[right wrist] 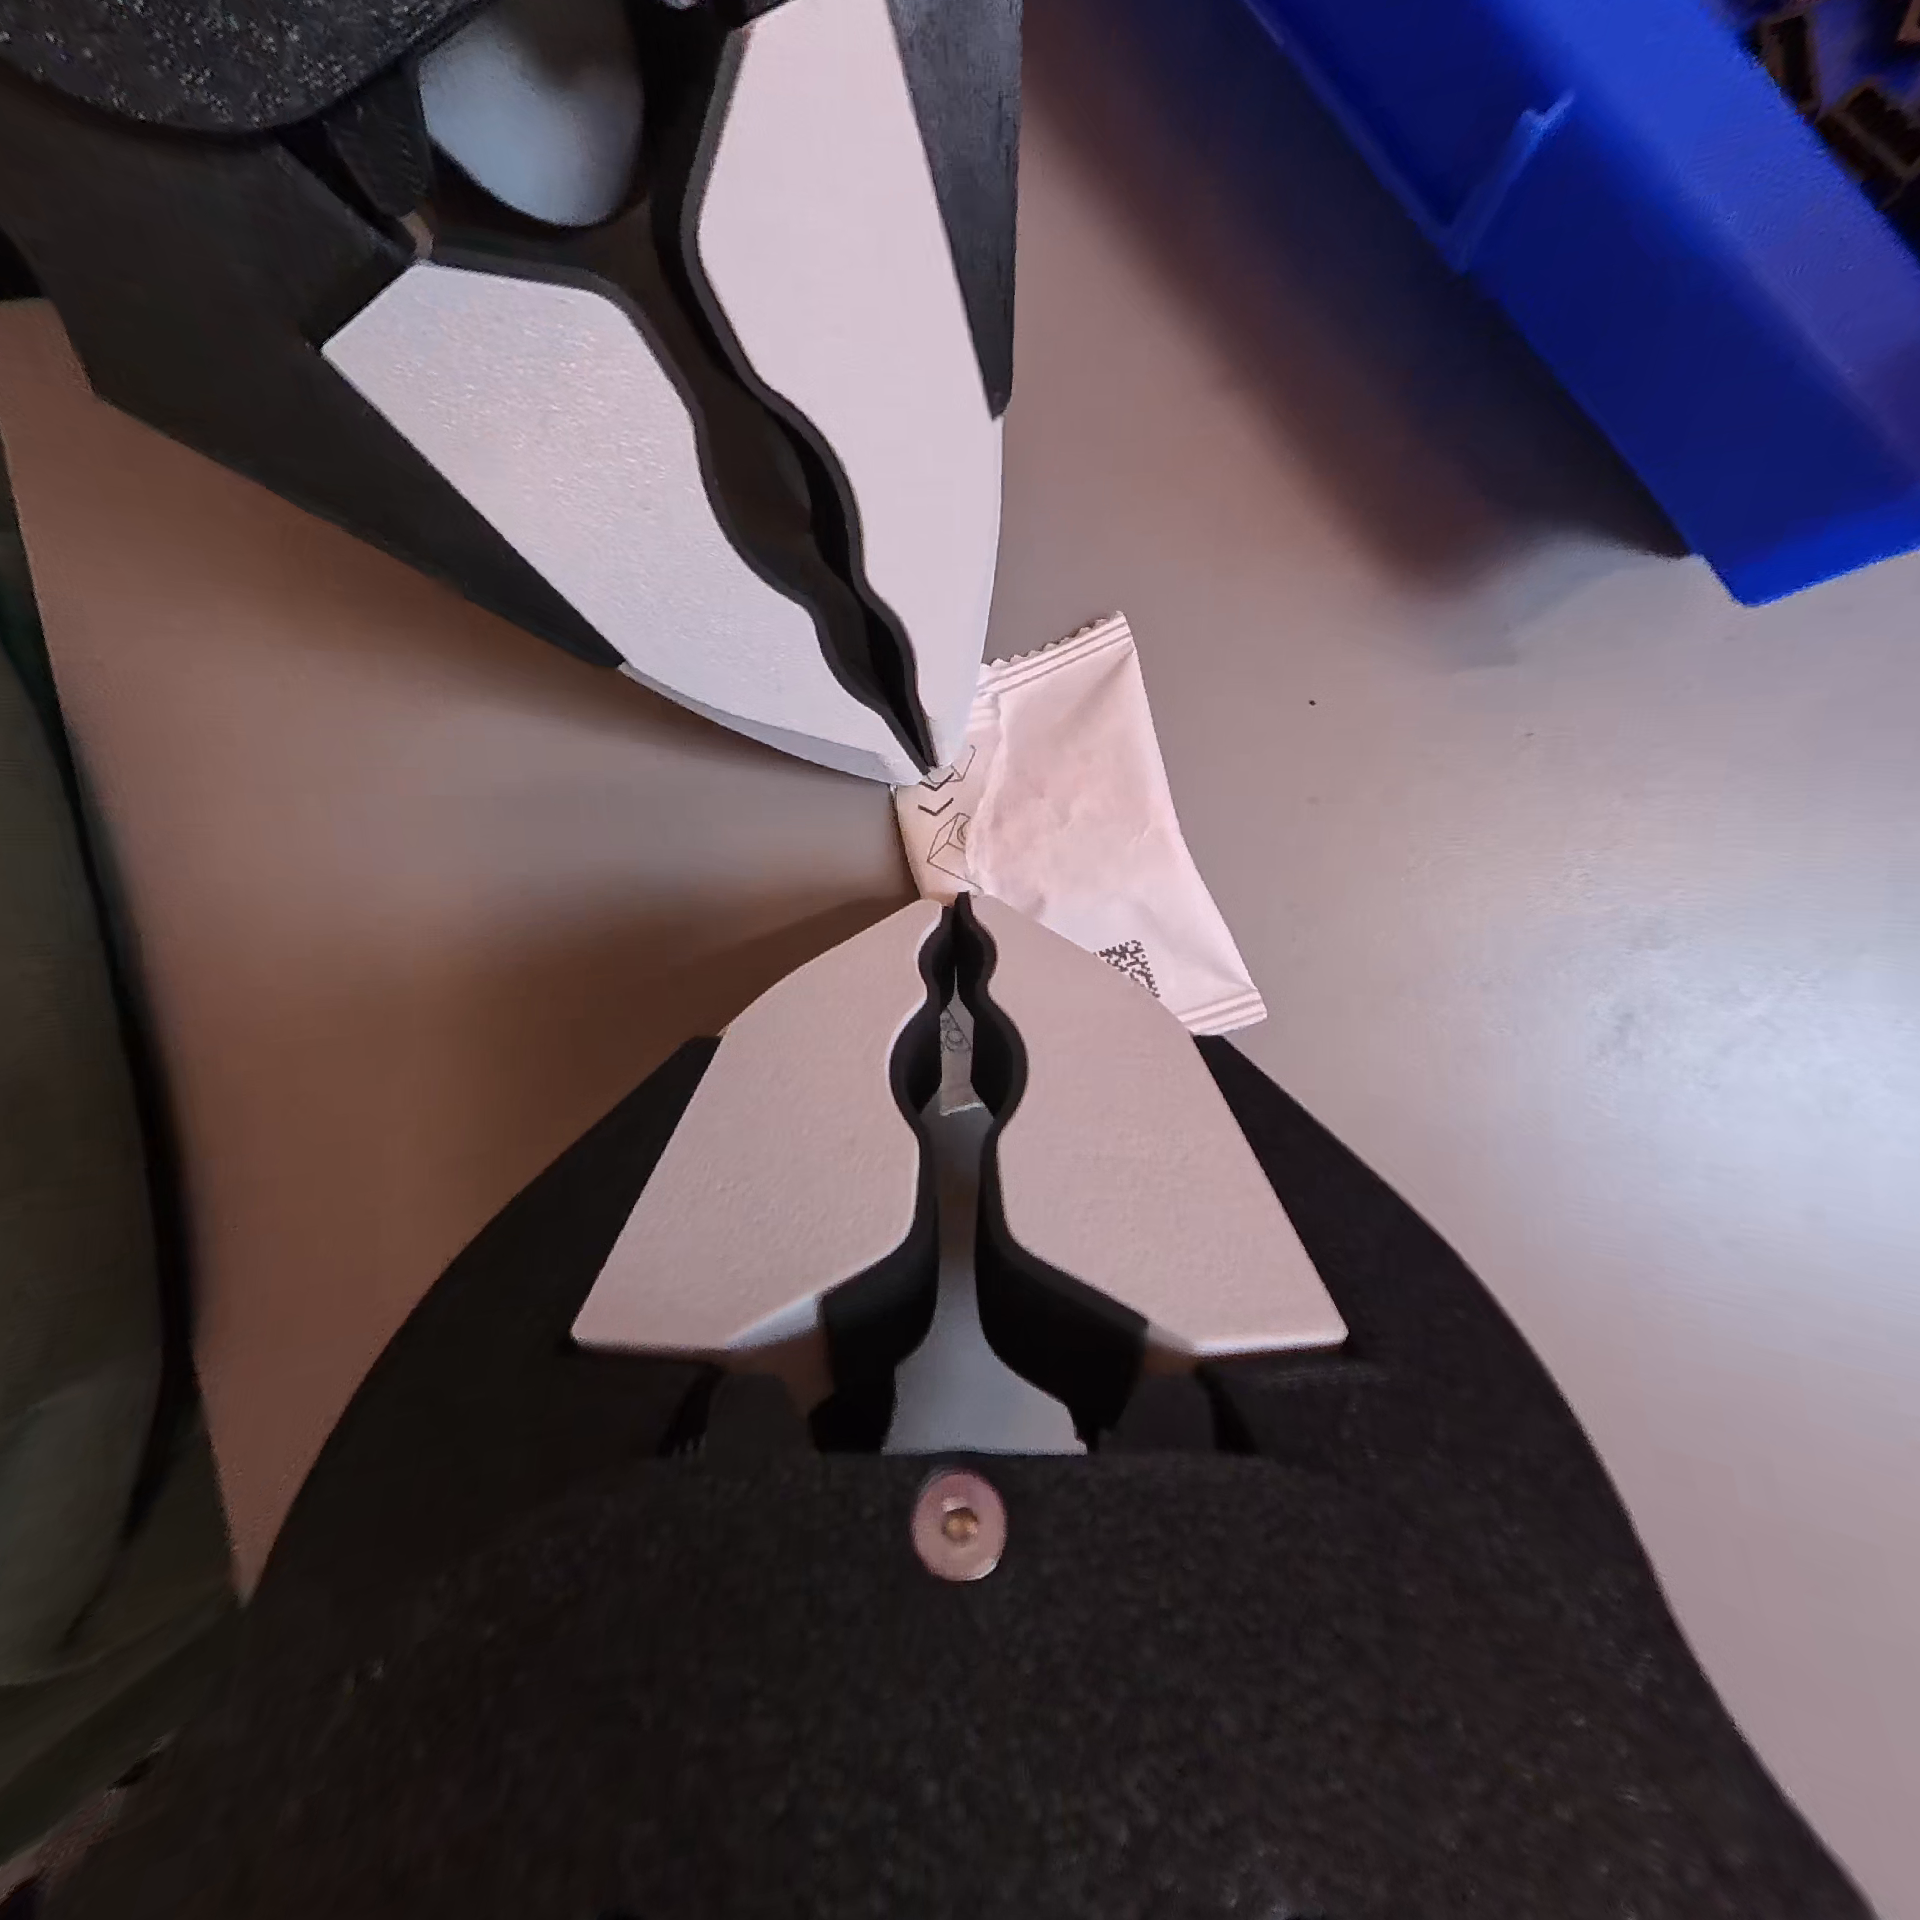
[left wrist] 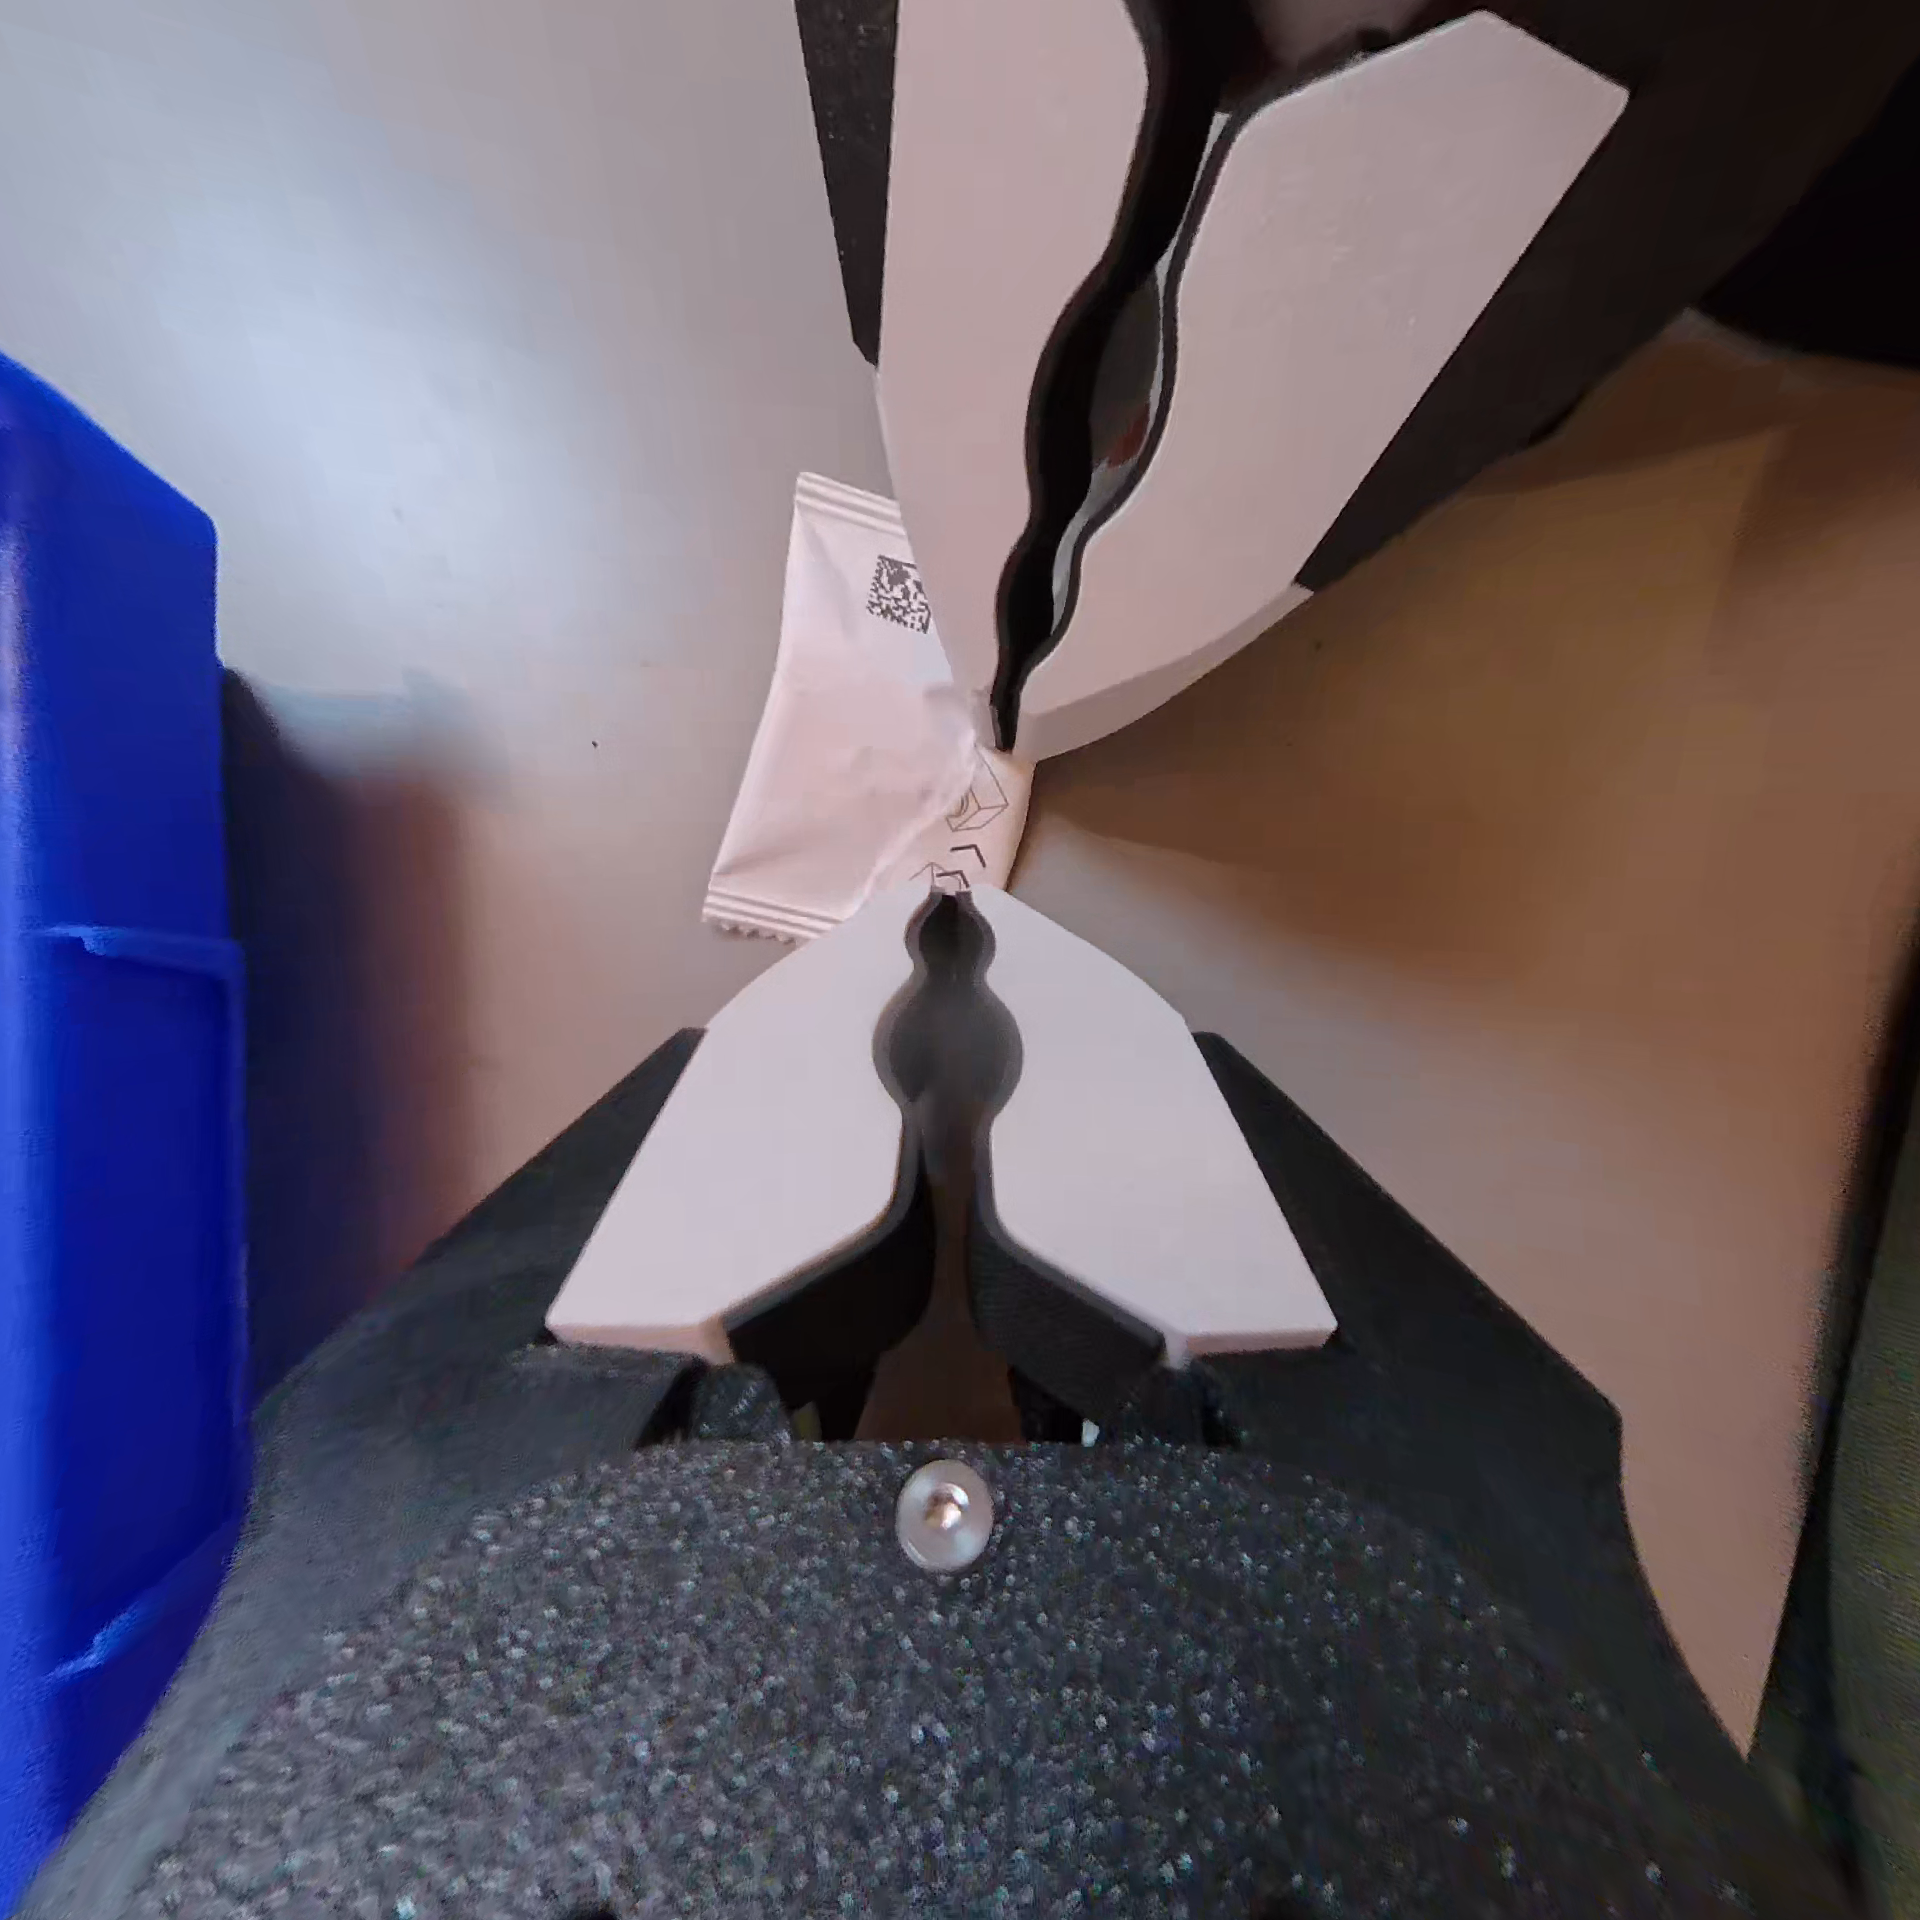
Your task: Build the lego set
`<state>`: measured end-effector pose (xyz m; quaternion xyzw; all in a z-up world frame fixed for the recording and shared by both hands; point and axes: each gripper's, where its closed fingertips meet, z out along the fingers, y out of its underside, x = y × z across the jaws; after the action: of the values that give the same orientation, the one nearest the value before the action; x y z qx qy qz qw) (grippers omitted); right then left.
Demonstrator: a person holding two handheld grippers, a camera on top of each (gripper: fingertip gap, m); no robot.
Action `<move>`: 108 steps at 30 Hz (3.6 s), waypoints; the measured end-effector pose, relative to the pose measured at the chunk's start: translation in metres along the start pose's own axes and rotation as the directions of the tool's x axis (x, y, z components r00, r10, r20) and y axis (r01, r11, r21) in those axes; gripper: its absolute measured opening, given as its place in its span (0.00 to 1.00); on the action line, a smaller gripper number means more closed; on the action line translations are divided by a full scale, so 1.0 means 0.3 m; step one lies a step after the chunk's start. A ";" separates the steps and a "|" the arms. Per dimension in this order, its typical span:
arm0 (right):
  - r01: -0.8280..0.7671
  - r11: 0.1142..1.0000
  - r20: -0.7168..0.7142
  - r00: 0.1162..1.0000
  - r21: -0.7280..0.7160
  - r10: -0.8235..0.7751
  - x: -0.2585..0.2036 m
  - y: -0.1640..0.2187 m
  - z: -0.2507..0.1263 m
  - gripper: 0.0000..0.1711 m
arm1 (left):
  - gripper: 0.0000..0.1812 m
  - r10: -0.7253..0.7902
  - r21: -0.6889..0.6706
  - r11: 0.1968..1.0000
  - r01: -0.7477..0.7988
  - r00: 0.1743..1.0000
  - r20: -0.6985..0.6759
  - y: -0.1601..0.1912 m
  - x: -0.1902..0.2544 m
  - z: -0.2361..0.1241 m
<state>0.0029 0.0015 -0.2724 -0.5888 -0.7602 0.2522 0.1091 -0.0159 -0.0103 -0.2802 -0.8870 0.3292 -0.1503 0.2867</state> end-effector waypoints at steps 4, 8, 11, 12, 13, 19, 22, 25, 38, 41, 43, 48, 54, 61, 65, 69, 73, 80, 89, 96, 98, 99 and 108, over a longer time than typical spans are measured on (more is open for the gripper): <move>0.164 0.984 -0.102 0.982 0.072 -0.157 -0.025 -0.045 -0.014 0.00 | 0.00 0.011 -0.007 1.000 -0.011 1.000 0.018 0.001 0.000 0.000; 0.212 0.977 -0.141 0.968 0.024 -0.207 -0.035 -0.055 0.018 0.00 | 0.00 -0.003 -0.003 1.000 0.003 1.000 -0.003 0.001 0.000 0.000; 0.186 0.982 -0.131 0.974 0.003 -0.184 -0.018 -0.040 0.039 0.00 | 0.00 0.002 0.000 1.000 -0.002 1.000 0.000 0.001 0.000 0.000; 0.188 0.982 -0.128 0.974 -0.002 -0.187 -0.017 -0.038 0.041 0.00 | 0.01 0.001 0.002 1.000 -0.001 1.000 -0.001 0.001 0.000 0.000; 0.188 0.982 -0.126 0.974 -0.009 -0.188 -0.015 -0.035 0.045 0.00 | 0.01 -0.001 0.006 1.000 0.001 1.000 -0.006 0.001 -0.001 0.000; 0.184 0.983 -0.141 0.973 -0.008 -0.183 -0.012 -0.029 0.046 0.00 | 0.01 0.014 0.001 1.000 -0.014 1.000 -0.004 0.004 -0.002 0.000; 0.179 0.984 -0.152 0.972 -0.006 -0.177 -0.009 -0.019 0.039 0.00 | 0.01 0.023 0.005 1.000 -0.023 1.000 0.007 0.005 -0.005 -0.001; 0.169 0.986 -0.144 0.976 0.018 -0.164 -0.013 -0.010 0.032 0.00 | 0.01 0.034 0.006 0.999 -0.034 0.999 0.019 0.001 -0.001 0.003; 0.138 0.988 -0.132 0.983 0.066 -0.128 -0.019 0.068 -0.011 0.00 | 0.01 0.046 -0.001 0.999 -0.046 0.999 0.021 -0.003 0.004 0.006; 0.080 0.995 -0.097 0.993 0.054 -0.074 -0.011 0.076 -0.015 0.00 | 0.01 0.038 0.002 0.999 -0.038 0.999 0.004 -0.003 0.005 0.006; 0.040 0.999 -0.074 0.997 0.019 -0.039 0.000 0.094 -0.027 0.00 | 0.01 0.039 0.003 0.999 -0.039 0.999 0.005 -0.004 0.006 0.007; -0.042 0.998 -0.009 0.999 0.045 0.042 0.002 0.105 -0.034 0.00 | 0.01 0.040 0.006 0.999 -0.040 0.999 0.011 -0.004 0.006 0.007; -0.070 0.996 -0.029 0.997 0.053 0.071 0.005 0.109 -0.038 0.00 | 0.01 0.049 0.006 0.999 -0.049 0.998 0.025 -0.004 0.007 0.006; -0.076 0.995 -0.045 0.996 0.068 0.079 0.006 0.109 -0.040 0.00 | 0.01 0.052 0.011 0.999 -0.052 0.998 0.020 -0.004 0.010 0.006; -0.001 0.996 -0.107 0.994 0.087 0.011 0.007 0.103 -0.041 0.00 | 0.01 0.037 0.024 0.999 -0.037 0.999 0.004 -0.005 0.012 0.005; 0.195 0.966 -0.246 0.957 0.167 -0.151 0.022 0.085 -0.072 0.00 | 0.00 0.044 0.065 0.997 -0.041 0.998 -0.033 -0.006 0.023 -0.002; 0.310 0.932 -0.288 0.924 0.189 -0.249 0.015 0.079 -0.102 0.00 | 0.00 0.061 0.090 0.994 -0.055 0.996 -0.068 -0.013 0.037 -0.002; 0.432 0.897 -0.333 0.863 0.096 -0.380 0.019 0.059 -0.075 0.33 | 0.00 0.082 0.120 0.990 -0.071 0.993 -0.085 -0.017 0.041 -0.006; 0.494 0.869 -0.392 0.804 0.025 -0.446 0.083 0.040 -0.039 0.08 | 0.00 0.115 0.138 0.985 -0.101 0.988 -0.099 -0.016 0.047 -0.012; 0.167 0.942 -0.157 0.980 0.290 -0.126 0.045 0.001 -0.124 0.06 | 0.00 0.325 0.394 0.838 -0.377 0.925 0.196 -0.169 0.031 -0.167; 0.081 0.946 -0.062 0.996 0.314 -0.065 0.030 -0.004 -0.146 0.06 | 0.31 0.352 0.404 0.806 -0.432 0.900 0.259 -0.189 0.043 -0.177; 0.058 0.950 -0.025 0.998 0.305 -0.053 0.019 0.001 -0.148 0.06 | 0.41 0.364 0.387 0.803 -0.453 0.888 0.283 -0.191 0.043 -0.169; -0.002 0.942 0.133 0.990 0.335 -0.045 -0.052 -0.012 -0.161 0.06 | 0.11 0.518 0.256 0.726 -0.638 0.753 0.406 -0.163 0.031 -0.129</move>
<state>0.0266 -0.0018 -0.2276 -0.5344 -0.7185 0.4166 0.1569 -0.0024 -0.0022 -0.2192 -0.6765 0.5079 0.0269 0.5326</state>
